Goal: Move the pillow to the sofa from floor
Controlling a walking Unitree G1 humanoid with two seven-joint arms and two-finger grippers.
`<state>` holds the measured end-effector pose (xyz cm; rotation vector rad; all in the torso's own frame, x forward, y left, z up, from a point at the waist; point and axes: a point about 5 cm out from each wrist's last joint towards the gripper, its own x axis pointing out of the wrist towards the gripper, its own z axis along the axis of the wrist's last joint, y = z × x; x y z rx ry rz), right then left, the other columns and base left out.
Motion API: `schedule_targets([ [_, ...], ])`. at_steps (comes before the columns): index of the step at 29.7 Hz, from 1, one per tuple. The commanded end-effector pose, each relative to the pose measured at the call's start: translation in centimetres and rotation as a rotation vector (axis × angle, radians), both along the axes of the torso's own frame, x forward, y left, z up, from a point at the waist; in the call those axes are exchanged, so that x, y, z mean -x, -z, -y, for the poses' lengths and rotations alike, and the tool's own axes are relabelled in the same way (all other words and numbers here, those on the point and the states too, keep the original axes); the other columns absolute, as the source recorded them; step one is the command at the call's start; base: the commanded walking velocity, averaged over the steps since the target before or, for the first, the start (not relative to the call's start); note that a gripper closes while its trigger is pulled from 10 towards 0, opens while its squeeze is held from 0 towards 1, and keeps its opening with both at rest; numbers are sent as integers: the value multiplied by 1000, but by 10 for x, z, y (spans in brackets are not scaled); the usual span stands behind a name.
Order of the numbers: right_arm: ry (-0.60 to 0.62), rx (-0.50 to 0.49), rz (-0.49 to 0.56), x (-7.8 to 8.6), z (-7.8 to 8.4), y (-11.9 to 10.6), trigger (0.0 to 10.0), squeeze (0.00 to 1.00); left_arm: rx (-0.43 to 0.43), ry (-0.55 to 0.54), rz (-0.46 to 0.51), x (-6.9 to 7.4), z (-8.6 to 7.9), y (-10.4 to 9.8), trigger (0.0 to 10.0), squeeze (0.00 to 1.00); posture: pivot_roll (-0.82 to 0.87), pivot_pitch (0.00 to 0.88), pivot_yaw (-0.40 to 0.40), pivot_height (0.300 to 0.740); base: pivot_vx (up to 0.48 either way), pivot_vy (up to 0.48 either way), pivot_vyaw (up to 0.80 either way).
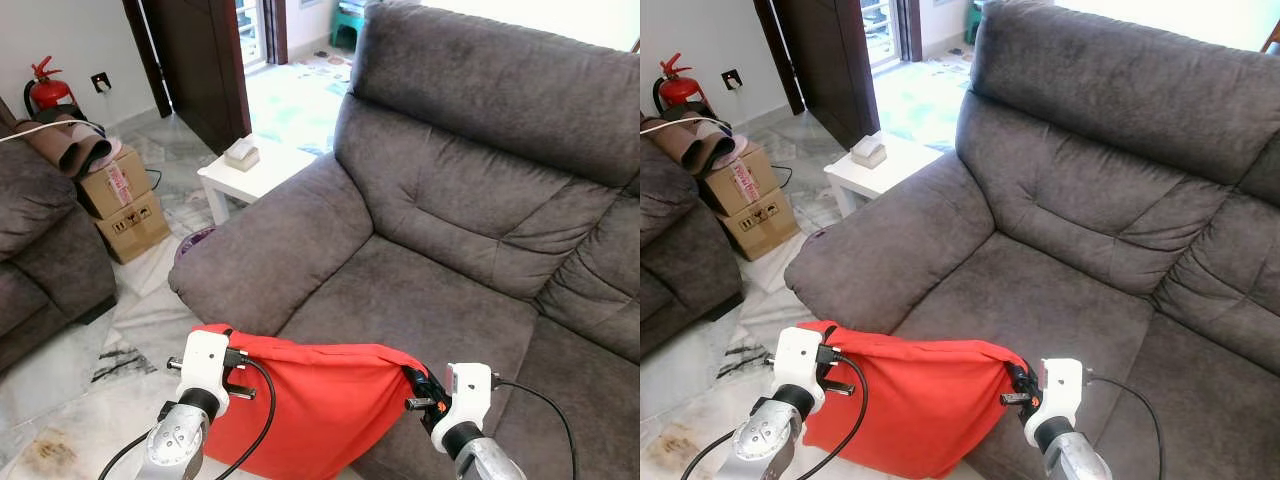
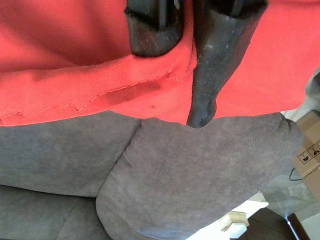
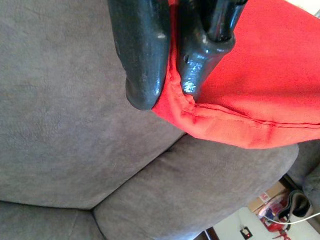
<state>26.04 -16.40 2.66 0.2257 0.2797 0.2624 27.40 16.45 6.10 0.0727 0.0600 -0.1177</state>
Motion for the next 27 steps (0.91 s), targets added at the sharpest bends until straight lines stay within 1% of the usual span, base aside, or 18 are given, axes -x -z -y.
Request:
schedule_targets([
  [1,32,-10,75,-5,6,-12,10000,0,14,4,61,-3,0,-12,10000,0,2,139,8,740,0,0,0],
  [18,22,-11,83,-6,7,-14,10000,0,19,6,51,-1,3,-10,10000,0,0,139,3,740,0,0,0],
  [27,20,-11,83,-6,7,-14,10000,0,25,3,50,0,3,-10,10000,0,-2,140,1,740,-282,0,0],
])
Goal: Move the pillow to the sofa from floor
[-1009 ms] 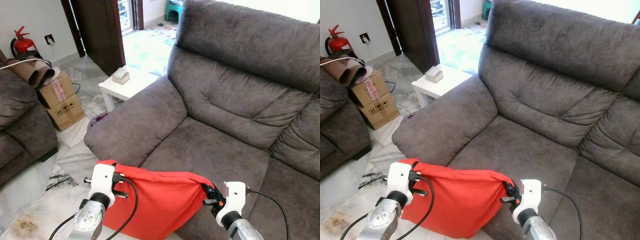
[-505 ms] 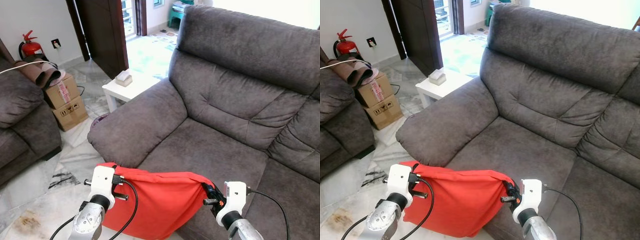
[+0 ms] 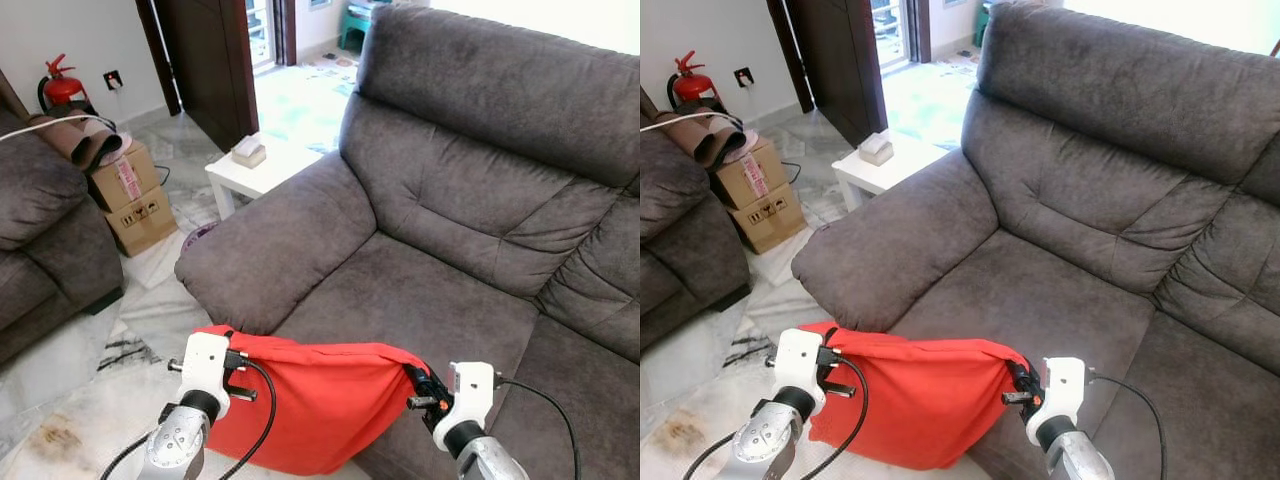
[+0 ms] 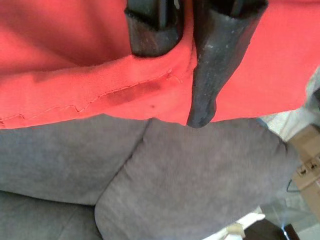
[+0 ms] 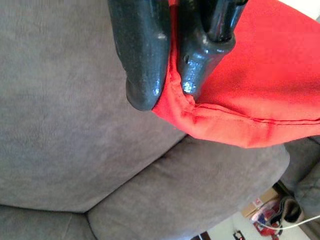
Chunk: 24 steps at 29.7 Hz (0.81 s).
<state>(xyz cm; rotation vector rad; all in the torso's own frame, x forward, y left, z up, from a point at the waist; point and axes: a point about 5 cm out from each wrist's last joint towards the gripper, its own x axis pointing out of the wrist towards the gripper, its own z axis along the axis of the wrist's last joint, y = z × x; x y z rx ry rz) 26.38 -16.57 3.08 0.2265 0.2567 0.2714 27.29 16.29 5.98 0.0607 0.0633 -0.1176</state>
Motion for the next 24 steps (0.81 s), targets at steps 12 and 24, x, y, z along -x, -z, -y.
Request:
schedule_targets([
  [12,21,-9,62,-4,5,-10,10000,0,8,-2,58,-2,0,-11,10000,0,-1,139,0,740,-250,0,0],
  [24,26,3,49,-4,8,-8,10000,0,21,-6,59,-2,0,-11,10000,0,-2,137,-3,740,0,0,-376],
])
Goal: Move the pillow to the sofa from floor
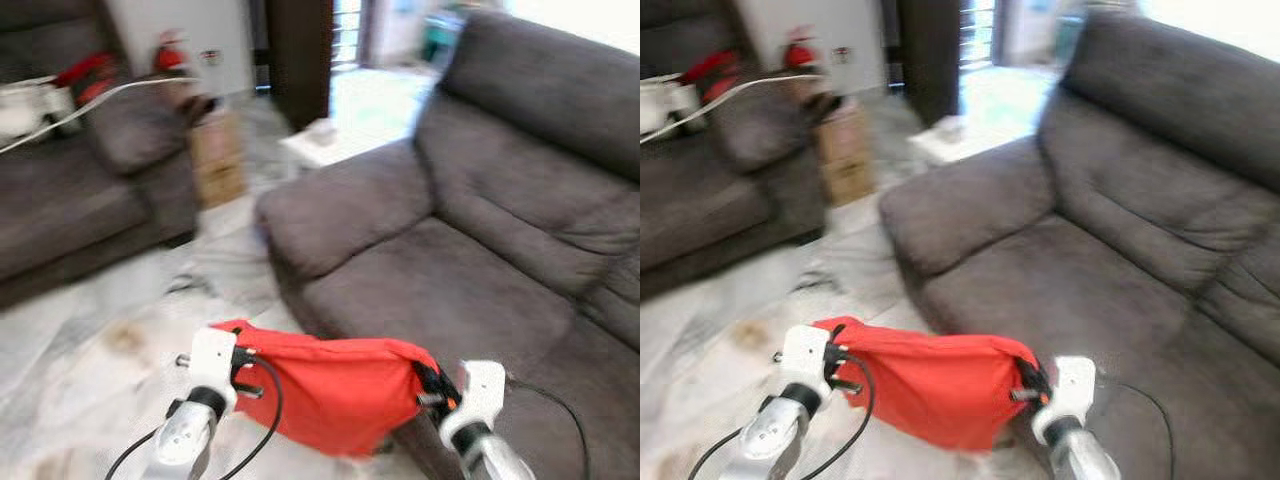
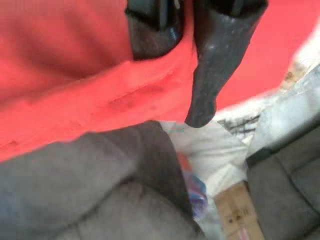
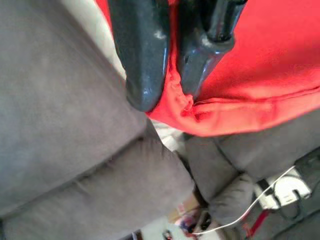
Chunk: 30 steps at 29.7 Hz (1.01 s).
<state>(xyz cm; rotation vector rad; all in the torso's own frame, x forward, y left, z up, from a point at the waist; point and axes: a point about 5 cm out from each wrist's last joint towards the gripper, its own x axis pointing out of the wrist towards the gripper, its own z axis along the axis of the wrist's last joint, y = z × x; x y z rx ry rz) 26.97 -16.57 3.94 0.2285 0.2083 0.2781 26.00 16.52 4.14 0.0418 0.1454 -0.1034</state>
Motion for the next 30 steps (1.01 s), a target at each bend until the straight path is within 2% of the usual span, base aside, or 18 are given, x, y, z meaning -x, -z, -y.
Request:
schedule_targets([
  [1,25,8,-1,2,7,1,10000,0,7,10,142,-15,3,-30,10000,0,-2,136,-3,740,0,0,-800],
  [14,21,6,-6,2,6,2,10000,0,10,22,141,-16,3,-30,10000,0,-1,137,-1,740,0,0,-800],
  [18,25,6,-8,2,7,2,10000,0,-16,33,141,-16,3,-31,10000,0,3,134,1,740,0,0,-800],
  [23,27,6,-8,1,6,2,10000,0,-23,24,145,-16,1,-31,10000,0,5,129,3,740,0,-424,-800],
  [30,23,10,-4,0,5,3,10000,0,-15,29,144,-17,0,-31,10000,0,1,117,7,740,0,0,-800],
])
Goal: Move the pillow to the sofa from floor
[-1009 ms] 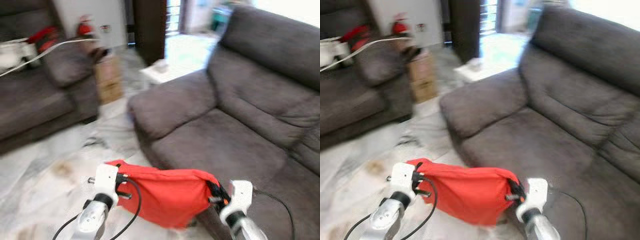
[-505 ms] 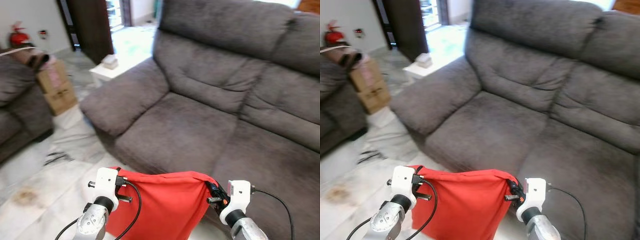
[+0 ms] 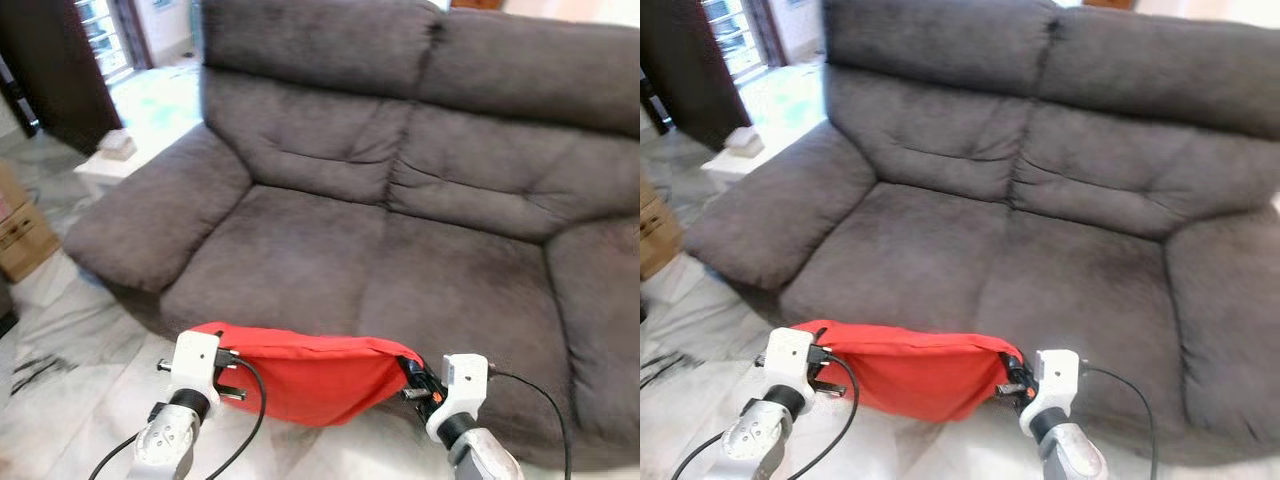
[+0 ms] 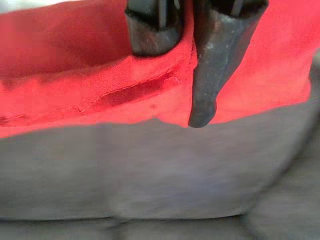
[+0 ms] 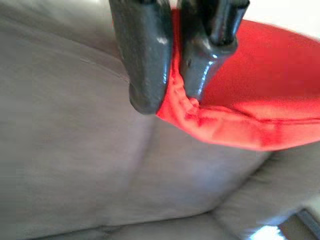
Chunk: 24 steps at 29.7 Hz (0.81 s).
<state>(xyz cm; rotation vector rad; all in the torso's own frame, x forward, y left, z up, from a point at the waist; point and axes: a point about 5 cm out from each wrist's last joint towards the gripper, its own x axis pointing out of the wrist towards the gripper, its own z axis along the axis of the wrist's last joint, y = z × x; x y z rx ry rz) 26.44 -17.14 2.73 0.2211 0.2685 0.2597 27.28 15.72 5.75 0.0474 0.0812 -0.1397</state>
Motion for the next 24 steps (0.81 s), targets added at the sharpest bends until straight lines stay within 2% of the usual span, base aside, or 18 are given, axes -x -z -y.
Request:
schedule_targets([
  [1,12,-6,56,-5,0,-9,10000,0,-14,-9,81,-4,-8,-15,10000,0,1,117,7,740,0,0,-800],
  [3,12,-4,59,-5,0,-10,10000,0,-15,-7,82,-4,-7,-15,10000,0,2,113,7,740,0,0,-800],
  [22,13,-13,84,-7,-3,-11,10000,0,-28,4,99,-2,-6,-18,10000,0,7,95,10,740,0,0,0],
  [24,14,-12,86,-8,-3,-11,10000,0,-30,2,101,-3,-7,-19,10000,0,6,99,10,740,0,-285,0],
])
